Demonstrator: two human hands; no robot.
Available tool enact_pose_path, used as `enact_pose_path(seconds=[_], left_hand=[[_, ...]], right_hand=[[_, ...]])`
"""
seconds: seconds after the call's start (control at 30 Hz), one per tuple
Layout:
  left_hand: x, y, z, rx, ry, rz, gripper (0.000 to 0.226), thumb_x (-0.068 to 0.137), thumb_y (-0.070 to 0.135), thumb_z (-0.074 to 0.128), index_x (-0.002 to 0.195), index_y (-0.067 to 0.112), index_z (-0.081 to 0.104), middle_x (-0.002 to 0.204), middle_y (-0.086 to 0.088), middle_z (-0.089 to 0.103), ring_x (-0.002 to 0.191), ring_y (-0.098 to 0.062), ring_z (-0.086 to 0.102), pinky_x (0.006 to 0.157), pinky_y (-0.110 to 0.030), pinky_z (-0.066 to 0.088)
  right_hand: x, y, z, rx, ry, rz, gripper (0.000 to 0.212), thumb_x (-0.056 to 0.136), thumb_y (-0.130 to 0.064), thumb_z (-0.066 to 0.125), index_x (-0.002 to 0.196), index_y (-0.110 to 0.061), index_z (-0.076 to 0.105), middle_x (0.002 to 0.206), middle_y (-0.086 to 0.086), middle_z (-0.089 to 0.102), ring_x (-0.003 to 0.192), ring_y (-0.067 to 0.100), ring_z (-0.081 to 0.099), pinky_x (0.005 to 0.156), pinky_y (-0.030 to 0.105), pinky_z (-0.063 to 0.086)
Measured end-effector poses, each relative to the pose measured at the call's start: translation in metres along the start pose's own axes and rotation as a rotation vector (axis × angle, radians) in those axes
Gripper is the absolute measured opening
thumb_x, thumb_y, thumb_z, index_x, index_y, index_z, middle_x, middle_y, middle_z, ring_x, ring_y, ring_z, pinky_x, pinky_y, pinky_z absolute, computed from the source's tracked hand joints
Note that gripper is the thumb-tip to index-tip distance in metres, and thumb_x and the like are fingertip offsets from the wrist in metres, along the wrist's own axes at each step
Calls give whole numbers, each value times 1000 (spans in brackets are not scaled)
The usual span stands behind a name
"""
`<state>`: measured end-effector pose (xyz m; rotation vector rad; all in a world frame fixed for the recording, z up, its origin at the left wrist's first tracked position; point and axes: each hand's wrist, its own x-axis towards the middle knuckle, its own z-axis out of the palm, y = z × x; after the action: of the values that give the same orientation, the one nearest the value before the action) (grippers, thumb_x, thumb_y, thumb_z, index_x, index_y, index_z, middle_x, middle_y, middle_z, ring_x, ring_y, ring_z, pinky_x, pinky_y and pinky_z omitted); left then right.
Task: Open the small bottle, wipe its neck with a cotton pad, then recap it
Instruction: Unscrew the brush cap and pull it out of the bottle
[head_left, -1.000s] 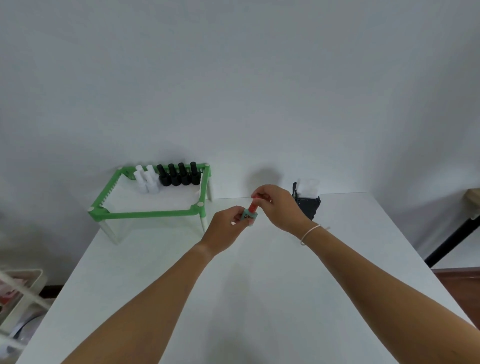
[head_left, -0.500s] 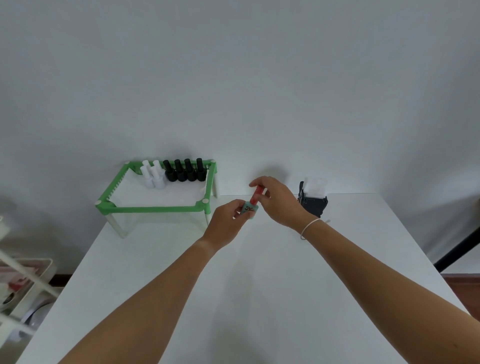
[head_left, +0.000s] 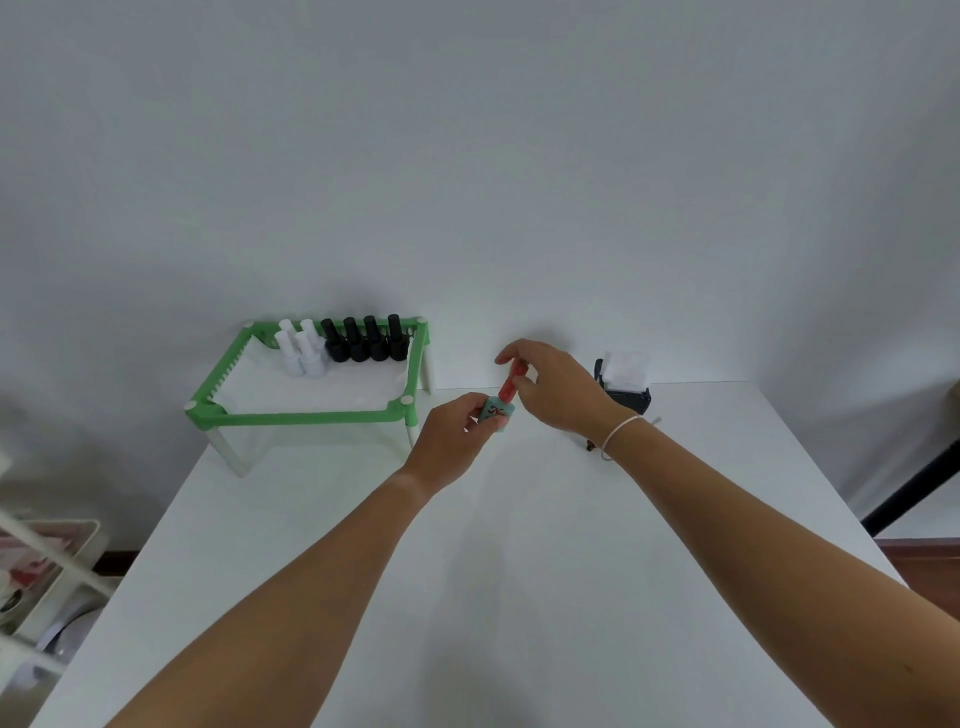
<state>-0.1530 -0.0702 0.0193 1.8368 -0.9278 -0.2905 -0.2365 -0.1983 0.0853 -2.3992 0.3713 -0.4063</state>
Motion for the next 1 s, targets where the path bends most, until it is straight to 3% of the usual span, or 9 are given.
enact_pose_path(seconds=[0.1,0.2,0.3,0.4,0.53,1.0], left_hand=[[-1,-1,1,3,0,-12,6,84,25,60,90,25,61,84,6,64,77,-9,57,66,-10,42],[-2,-2,2,9,3,-9,6,84,24,60,90,23,61,84,5,64,76,-9,56,65,-7,41],[-3,-2,2,15,-3,-16,9,84,25,59,92,22,61,87,2,65,79,-14,58,68,-13,43],[-3,-3,1,19,-2,-26,12,85,25,59,94,18,62,89,-2,66,83,-18,59,72,-21,44],[-4,-6,0,30,-1,-55,8,85,24,59,91,20,61,85,2,63,76,-13,55,64,-7,39],[-6,-11,-1,52,5,-56,15,85,24,59,97,14,62,87,1,63,78,-13,55,64,-4,38]], right_hand=[[-3,-1,4,-13,0,17,31,85,-19,49,116,-22,52,103,1,55,94,17,53,82,30,45],[-3,-1,6,-72,-14,104,29,87,-36,51,110,-19,55,95,-2,60,85,17,54,76,31,44],[-2,-1,4,-51,-54,89,17,89,-26,48,96,-14,59,92,2,72,74,15,54,66,28,41],[-3,-3,2,-93,-90,34,16,89,-15,44,96,-14,58,97,3,69,82,16,54,71,30,43],[-3,-4,-3,-123,-86,10,20,86,-6,42,94,-16,58,101,1,62,93,20,58,87,41,48],[-2,0,-7,-138,-35,-2,20,88,-8,41,95,-17,57,100,-1,62,90,17,59,87,39,48]])
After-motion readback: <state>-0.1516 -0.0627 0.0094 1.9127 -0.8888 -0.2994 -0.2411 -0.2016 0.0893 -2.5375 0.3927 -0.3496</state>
